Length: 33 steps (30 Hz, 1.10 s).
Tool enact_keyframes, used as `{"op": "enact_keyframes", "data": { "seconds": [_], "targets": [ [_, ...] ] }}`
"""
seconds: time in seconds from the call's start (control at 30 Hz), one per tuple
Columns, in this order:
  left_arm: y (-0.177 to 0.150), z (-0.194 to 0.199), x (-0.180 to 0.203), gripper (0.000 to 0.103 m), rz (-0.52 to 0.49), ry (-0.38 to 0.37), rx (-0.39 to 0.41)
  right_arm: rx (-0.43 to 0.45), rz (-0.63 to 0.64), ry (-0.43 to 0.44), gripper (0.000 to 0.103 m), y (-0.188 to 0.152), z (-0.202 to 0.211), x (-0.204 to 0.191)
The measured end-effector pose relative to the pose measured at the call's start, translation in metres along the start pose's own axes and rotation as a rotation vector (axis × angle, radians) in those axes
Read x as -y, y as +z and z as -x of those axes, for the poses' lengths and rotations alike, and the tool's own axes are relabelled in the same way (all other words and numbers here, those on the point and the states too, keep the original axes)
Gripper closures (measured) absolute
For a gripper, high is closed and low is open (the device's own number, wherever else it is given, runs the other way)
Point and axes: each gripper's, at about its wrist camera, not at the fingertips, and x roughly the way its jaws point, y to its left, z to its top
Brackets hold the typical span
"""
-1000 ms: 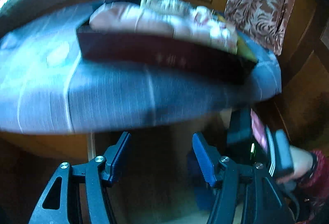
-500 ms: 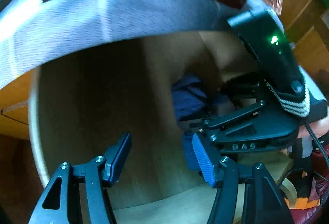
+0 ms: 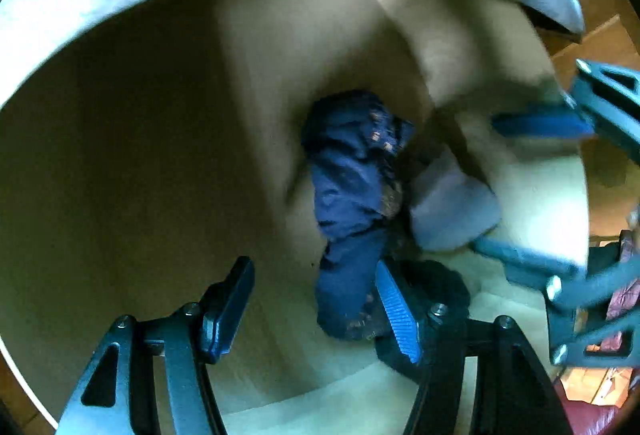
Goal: Organize soft objects
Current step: 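Return the open left tool to the drawer toward the right tool's navy sock, then close the left tool on the navy lace sock while the right tool lifts the grey sock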
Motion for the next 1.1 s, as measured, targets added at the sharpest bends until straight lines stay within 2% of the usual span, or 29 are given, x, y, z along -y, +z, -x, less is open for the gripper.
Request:
{"op": "enact_keyframes", "data": {
  "seconds": [0.13, 0.27, 0.33, 0.4, 0.47, 0.53, 0.6, 0.73, 0.87, 0.97, 1.1],
  "targets": [
    [0.018, -0.015, 0.008, 0.036, -0.005, -0.059, -0.051, -0.124, 0.152, -0.051, 0.04, -0.005, -0.025, -0.026],
    [0.029, -0.027, 0.01, 0.03, 0.023, -0.115, -0.079, -0.162, 0.213, -0.094, 0.039, -0.004, -0.038, -0.04],
    [0.032, -0.025, 0.011, 0.03, 0.002, -0.063, -0.066, -0.173, 0.23, -0.093, 0.039, -0.006, -0.042, -0.049],
    [0.031, -0.024, 0.014, 0.03, -0.012, -0.061, -0.05, -0.175, 0.235, -0.083, 0.038, -0.005, -0.047, -0.055],
    [0.029, -0.022, 0.012, 0.038, -0.018, -0.065, -0.033, -0.182, 0.26, -0.095, 0.034, -0.008, -0.051, -0.056],
    [0.027, -0.02, 0.007, 0.05, -0.001, -0.103, -0.031, -0.174, 0.271, -0.091, 0.029, -0.015, -0.05, -0.05],
    [0.022, -0.015, -0.002, 0.052, 0.026, -0.136, -0.027, -0.172, 0.27, -0.084, 0.028, -0.018, -0.051, -0.054],
    [0.01, 0.004, -0.017, 0.055, 0.058, -0.098, 0.022, -0.191, 0.289, -0.142, 0.028, -0.022, -0.064, -0.058],
    [0.002, 0.024, -0.029, 0.058, 0.093, 0.038, 0.082, -0.212, 0.31, -0.188, 0.026, -0.025, -0.077, -0.063],
    [0.002, 0.023, -0.026, 0.058, 0.089, 0.02, 0.085, -0.24, 0.34, -0.236, 0.028, -0.024, -0.088, -0.07],
    [-0.005, 0.017, -0.028, 0.054, 0.089, -0.049, 0.09, -0.295, 0.352, -0.177, 0.029, -0.023, -0.102, -0.079]
  ]
}}
